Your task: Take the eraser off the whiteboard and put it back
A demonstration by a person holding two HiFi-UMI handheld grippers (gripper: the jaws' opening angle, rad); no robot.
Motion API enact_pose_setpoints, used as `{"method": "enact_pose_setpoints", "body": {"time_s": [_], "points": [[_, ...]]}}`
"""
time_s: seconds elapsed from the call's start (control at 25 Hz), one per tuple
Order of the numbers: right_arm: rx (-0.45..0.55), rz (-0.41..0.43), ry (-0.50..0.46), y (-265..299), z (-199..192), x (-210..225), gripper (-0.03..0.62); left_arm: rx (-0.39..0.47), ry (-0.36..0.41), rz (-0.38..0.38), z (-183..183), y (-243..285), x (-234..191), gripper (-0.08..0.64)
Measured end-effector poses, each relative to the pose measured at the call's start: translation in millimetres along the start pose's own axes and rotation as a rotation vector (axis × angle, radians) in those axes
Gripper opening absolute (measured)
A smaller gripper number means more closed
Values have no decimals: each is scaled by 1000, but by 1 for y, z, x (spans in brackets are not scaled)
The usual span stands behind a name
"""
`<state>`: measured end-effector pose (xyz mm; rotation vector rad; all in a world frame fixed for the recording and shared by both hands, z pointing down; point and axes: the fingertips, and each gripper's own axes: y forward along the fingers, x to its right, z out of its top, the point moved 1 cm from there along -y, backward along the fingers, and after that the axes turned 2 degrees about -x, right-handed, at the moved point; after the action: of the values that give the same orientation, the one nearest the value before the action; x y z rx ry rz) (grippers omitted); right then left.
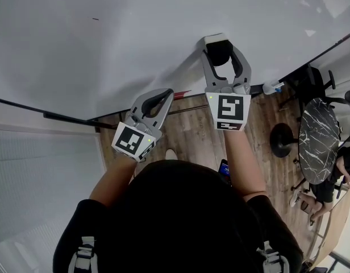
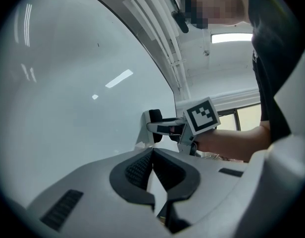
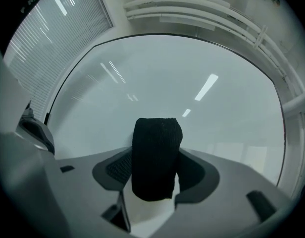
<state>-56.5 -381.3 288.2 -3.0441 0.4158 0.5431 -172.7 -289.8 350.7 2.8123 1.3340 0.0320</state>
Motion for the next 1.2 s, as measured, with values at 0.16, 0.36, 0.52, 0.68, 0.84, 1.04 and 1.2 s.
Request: {"method": "enact_pose_setpoints", "body": {"time_s": [0.16,0.36,0.52,0.68,0.84,1.04,1.2], "points": [[-9,0,7,-1,-1,2,236,0,-6,4,-2,-1,-1,5],[-13,23,19,-6,1,1,224,4,-6,11,0,-5,5,3],[1,40,29,-16,4,-1,222,5,-1,21,2,-10,10,5],[2,67,34,-28,3,-6,222,3,1,35,3,-16,16,5],[5,87,43,-44,-2,-7,222,8,8,47,4,-20,28,5],[-4,133,60,-74,-12,-8,222,14,18,67,8,-26,52,5],[-9,177,73,-103,-21,-11,222,20,17,89,9,-32,75,3]]}}
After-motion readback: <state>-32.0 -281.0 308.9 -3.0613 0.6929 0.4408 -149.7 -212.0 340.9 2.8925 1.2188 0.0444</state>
